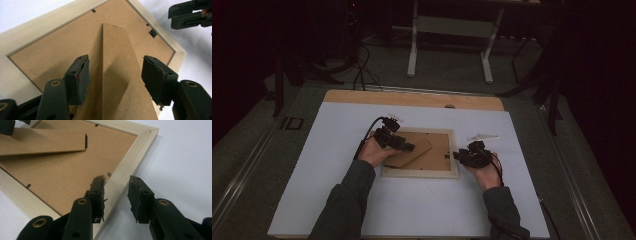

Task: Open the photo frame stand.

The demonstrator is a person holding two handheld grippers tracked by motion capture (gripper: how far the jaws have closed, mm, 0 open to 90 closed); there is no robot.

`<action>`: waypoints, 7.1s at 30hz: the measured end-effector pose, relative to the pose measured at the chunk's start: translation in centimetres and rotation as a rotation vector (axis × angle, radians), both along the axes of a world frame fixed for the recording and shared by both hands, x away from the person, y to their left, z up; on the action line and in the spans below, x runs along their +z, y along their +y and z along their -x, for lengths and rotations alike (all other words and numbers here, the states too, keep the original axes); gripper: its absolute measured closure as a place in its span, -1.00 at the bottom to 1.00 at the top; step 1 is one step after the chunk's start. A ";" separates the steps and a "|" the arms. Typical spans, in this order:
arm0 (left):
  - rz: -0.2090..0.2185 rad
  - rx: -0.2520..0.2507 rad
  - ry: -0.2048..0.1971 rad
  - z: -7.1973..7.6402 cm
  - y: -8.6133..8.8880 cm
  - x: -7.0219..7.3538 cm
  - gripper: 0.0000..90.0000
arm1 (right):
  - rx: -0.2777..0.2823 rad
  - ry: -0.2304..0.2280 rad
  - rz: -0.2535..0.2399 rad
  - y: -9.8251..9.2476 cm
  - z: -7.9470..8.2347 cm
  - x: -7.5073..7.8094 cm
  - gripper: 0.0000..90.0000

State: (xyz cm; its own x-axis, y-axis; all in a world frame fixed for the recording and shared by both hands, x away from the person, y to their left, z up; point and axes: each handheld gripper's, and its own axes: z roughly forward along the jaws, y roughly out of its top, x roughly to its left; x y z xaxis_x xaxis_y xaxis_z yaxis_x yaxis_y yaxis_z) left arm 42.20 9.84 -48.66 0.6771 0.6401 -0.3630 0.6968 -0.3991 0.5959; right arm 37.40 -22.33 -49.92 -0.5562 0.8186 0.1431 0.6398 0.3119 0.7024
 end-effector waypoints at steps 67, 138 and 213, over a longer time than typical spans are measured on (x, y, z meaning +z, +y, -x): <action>-0.131 -0.093 -0.027 1.4 -2.3 -0.9 -0.05 | 0.000 0.010 0.014 0.6 -1.9 0.4 0.38; -0.278 -0.088 -0.491 8.4 -4.1 2.0 -0.06 | 0.037 0.041 -0.155 -1.1 -5.4 3.5 0.13; -0.168 -0.079 -0.463 6.7 -2.6 1.9 -0.07 | 0.066 -0.022 -0.288 -2.0 -4.8 4.9 0.34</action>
